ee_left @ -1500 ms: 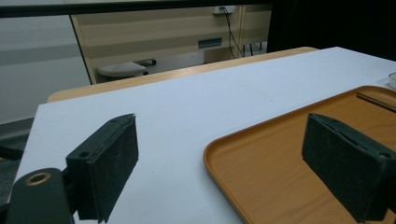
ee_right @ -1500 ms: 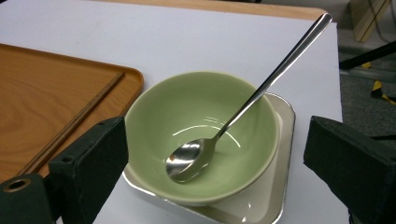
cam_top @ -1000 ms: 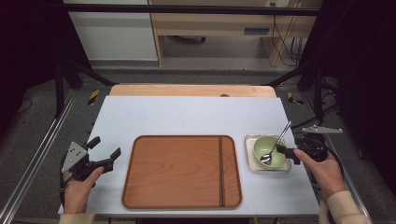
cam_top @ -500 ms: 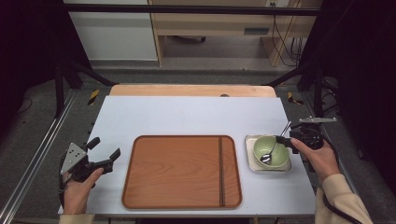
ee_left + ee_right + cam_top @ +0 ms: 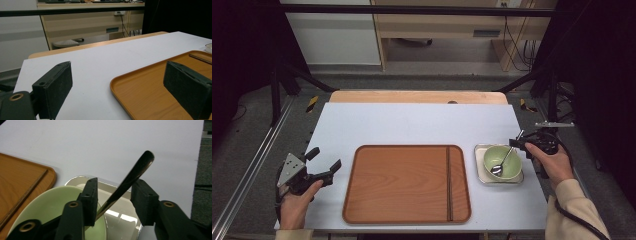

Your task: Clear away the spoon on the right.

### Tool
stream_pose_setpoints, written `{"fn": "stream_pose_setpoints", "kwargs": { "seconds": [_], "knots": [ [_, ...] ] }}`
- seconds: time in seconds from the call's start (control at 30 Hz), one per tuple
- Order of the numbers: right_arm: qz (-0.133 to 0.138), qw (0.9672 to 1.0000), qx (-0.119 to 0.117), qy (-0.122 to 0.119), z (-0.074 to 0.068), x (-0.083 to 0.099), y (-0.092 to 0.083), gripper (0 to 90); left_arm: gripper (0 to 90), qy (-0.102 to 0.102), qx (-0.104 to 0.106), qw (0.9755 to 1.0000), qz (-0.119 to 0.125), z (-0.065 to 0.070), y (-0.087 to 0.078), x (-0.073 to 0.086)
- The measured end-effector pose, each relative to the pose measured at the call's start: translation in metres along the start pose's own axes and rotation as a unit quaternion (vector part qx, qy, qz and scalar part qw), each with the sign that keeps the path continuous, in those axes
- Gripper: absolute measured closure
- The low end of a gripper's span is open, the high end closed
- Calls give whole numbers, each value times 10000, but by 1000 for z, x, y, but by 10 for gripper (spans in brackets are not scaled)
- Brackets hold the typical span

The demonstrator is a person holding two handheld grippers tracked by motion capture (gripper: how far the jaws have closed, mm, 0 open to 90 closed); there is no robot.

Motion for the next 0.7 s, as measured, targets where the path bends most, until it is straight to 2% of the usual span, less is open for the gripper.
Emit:
{"fn": "stream_pose_setpoints", "kwargs": {
  "seconds": [0.1,0.13,0.17,0.23,0.27,0.3,0.33,0.37,0.4,0.53,0.57,0.7],
  "knots": [
    [40,10000,-66,-42,-5,-1,-2,711,84,-6,16,10000,-6,1,0,0],
    [40,10000,-66,-42,-5,-1,-2,711,84,-6,16,10000,-6,1,0,0],
    [105,9998,-97,-150,-7,-3,-4,750,83,-10,20,10000,-6,0,0,0],
    [127,9998,-136,-117,-10,-3,-7,765,84,-11,21,10000,-6,0,0,0],
    [190,9994,-202,-182,-16,-5,-11,800,84,-11,21,10000,-7,0,0,0],
    [190,9994,-202,-182,-16,-5,-11,800,84,-11,21,10000,-7,0,0,0],
    [262,9989,-299,-257,-23,-7,-17,838,84,3,16,10000,-10,0,0,0],
    [262,9989,-299,-257,-23,-7,-17,838,84,5,13,10000,-10,0,0,0],
    [333,9981,-415,-314,-32,-9,-22,869,84,-8,20,10000,-16,0,0,1],
    [464,9965,-539,-448,-42,-14,-30,897,84,3,22,10000,-21,0,0,1],
    [528,9955,-537,-579,-49,-18,-35,898,84,2,24,10000,-21,0,0,1],
    [720,9940,-485,-668,-55,-27,-43,898,84,-5,14,10000,-20,-1,0,1]
  ]
}}
Point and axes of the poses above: each handheld gripper's, and its own axes: y roughly forward along the jaws, x roughly out of its underside, z roughly to its right, the point moved 8 cm from there along y, roughly forward along the jaws, and after that the axes turned 8 degrees about -z, right-handed, at the moved point
